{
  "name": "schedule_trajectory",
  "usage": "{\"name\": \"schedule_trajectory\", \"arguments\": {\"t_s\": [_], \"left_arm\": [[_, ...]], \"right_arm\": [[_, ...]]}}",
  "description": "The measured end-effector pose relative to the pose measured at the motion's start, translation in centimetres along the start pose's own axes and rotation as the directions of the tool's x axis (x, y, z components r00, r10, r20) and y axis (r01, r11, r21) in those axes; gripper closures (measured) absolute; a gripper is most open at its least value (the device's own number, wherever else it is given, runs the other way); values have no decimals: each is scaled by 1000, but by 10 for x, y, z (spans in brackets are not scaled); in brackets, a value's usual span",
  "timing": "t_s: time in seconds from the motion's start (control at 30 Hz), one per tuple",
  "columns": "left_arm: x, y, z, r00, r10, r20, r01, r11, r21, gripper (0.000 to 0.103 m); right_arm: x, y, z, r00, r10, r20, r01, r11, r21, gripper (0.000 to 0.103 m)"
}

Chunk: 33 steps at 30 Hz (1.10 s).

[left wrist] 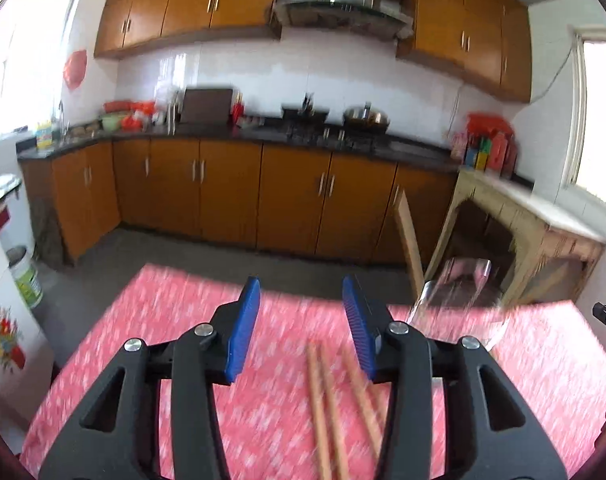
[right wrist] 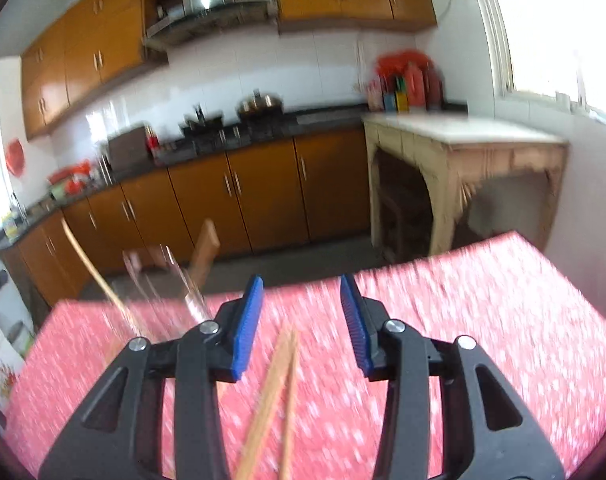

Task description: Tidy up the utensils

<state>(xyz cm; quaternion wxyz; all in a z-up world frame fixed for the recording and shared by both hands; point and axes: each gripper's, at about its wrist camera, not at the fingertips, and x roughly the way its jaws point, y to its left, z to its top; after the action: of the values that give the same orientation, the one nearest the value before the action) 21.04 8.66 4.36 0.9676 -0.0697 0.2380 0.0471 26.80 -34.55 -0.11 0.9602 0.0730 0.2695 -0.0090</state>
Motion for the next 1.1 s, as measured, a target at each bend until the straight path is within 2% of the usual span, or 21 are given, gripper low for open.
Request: {"name": "schedule_trajectory", "arguments": {"t_s": [0.07,0.2,0.37,0.53,0.6,0.63,0.67,0.73,0.83,0.9,0.97,1.1], "left_arm": [[3,5,-22,999,-5,-51,5,1000,1,59],[3,8,-76,992,0,-125,4,999,35,59],[8,1,-123,973,-29,-229,47,996,75,59],[10,-8,-143,957,-56,-285,83,993,84,59],[12,-13,-148,954,-59,-295,89,992,91,59],[12,-17,-150,952,-57,-301,92,991,102,59],[14,-20,-151,950,-56,-308,94,990,109,59],[17,-26,-153,944,-54,-325,98,988,123,59],[24,-29,-155,938,-42,-343,92,987,130,59],[29,-32,-155,933,-32,-359,85,988,132,60],[35,-36,-157,927,-20,-375,78,987,142,69],[46,-38,-158,916,-9,-402,68,989,134,79]], "right_arm": [[11,-1,-34,996,-1,-84,0,1000,-12,63],[27,8,-91,974,46,-221,-53,998,-26,77],[37,20,-132,946,69,-318,-86,995,-41,78],[39,27,-155,935,33,-354,-61,996,-67,78],[36,30,-159,940,12,-341,-46,995,-93,80],[34,30,-162,943,-4,-334,-34,994,-107,82],[34,30,-162,944,-20,-329,-18,993,-113,93],[36,21,-158,944,-19,-330,-8,997,-81,95],[42,-1,-148,944,-70,-322,74,997,0,95],[44,-9,-146,944,-63,-325,78,996,34,95],[44,-9,-146,944,-62,-325,76,997,29,95],[44,-7,-148,945,-65,-320,72,997,10,95]]}}
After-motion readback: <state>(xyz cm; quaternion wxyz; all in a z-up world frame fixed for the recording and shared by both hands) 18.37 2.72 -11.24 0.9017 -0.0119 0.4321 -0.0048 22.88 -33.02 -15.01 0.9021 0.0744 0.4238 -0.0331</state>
